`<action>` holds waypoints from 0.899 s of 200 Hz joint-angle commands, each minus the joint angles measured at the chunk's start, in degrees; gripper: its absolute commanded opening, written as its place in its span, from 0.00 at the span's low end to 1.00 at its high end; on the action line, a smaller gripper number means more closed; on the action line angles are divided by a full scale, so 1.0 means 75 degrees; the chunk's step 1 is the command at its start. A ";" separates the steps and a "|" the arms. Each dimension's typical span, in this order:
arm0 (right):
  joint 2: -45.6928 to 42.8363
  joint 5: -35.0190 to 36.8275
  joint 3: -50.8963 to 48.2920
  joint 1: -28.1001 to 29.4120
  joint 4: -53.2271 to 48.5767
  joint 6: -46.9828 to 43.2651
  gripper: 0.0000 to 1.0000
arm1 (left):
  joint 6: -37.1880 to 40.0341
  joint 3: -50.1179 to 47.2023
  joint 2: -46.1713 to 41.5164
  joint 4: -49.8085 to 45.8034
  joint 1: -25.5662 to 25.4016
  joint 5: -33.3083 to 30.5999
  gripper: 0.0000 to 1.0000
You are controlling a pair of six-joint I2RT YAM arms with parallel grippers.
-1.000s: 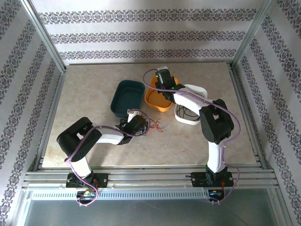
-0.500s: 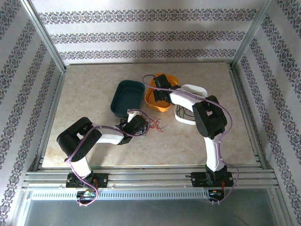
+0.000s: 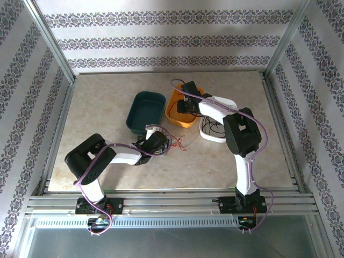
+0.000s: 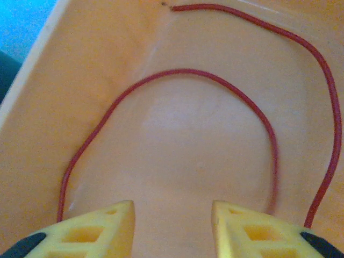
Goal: Untangle the cables
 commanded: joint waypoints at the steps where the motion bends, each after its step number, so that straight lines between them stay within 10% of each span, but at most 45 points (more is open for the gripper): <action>1: -0.0850 0.0326 -0.0096 0.0008 0.0168 0.0240 0.48 | 0.0167 -0.0249 0.0308 -0.1379 0.0182 0.0055 0.99; 126: -0.3632 0.0805 -0.2315 -0.0204 0.0818 0.0086 0.52 | 0.0131 -0.0296 0.0279 -0.1257 0.0182 0.0011 0.99; 180: -0.2331 0.0310 -0.0759 -0.1258 0.0360 0.0975 0.51 | 0.0135 -0.0266 0.0309 -0.1210 0.0182 0.0032 0.99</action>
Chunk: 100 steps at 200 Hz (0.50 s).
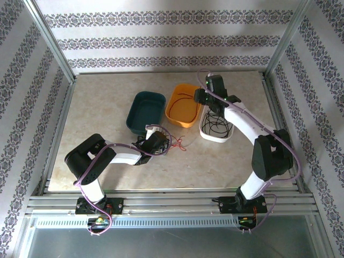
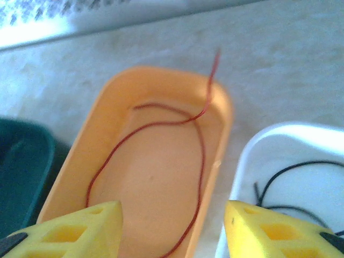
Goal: Untangle the cables
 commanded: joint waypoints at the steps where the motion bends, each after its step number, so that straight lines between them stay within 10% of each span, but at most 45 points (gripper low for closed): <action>1: 0.0782 -0.0085 0.0975 -0.0291 -0.0233 0.0573 0.51 | 0.0135 -0.0255 0.0321 -0.1212 0.0182 0.0020 0.99; 100: 0.4285 0.0265 0.4911 -0.0597 -0.1347 0.1106 0.48 | 0.0303 0.0000 0.0625 -0.1201 0.0182 0.0132 0.99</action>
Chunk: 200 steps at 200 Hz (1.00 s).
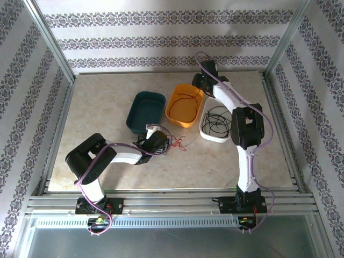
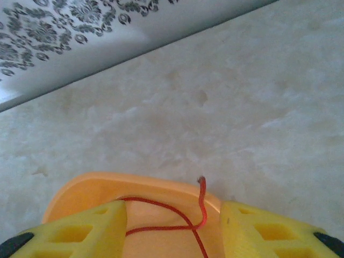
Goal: Untangle the cables
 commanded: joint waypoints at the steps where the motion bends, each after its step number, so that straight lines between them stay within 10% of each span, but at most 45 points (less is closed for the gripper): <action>1: 0.0226 0.0258 0.0579 -0.0077 -0.0480 0.0081 0.48 | 0.0295 -0.0122 0.0552 -0.1105 0.0182 0.0146 0.99; 72: 0.0765 0.0244 0.1008 -0.0172 -0.0511 -0.0093 0.18 | 0.0331 -0.0023 0.0728 -0.1102 0.0182 0.0211 0.99; 200: 0.1453 0.0285 0.1928 -0.0200 -0.1044 -0.0310 0.22 | 0.0341 0.0168 0.0886 -0.1191 0.0182 0.0264 0.99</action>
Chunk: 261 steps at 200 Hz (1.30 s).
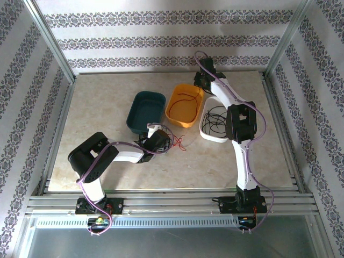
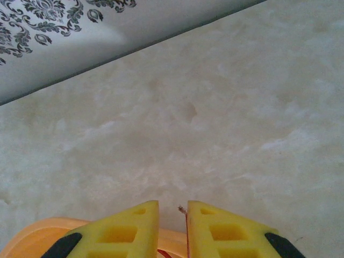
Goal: Untangle the cables
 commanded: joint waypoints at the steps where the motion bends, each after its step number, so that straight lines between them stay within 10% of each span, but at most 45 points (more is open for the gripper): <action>1: 0.0161 0.0151 0.0212 -0.0051 -0.0249 -0.0166 0.22 | 0.0341 -0.0107 0.0664 -0.1099 0.0182 0.0348 0.99; 261: -0.2015 0.0605 -0.2571 0.0230 0.0941 -0.1142 0.37 | 0.0394 -0.0141 0.0685 -0.0939 0.0182 0.0370 0.99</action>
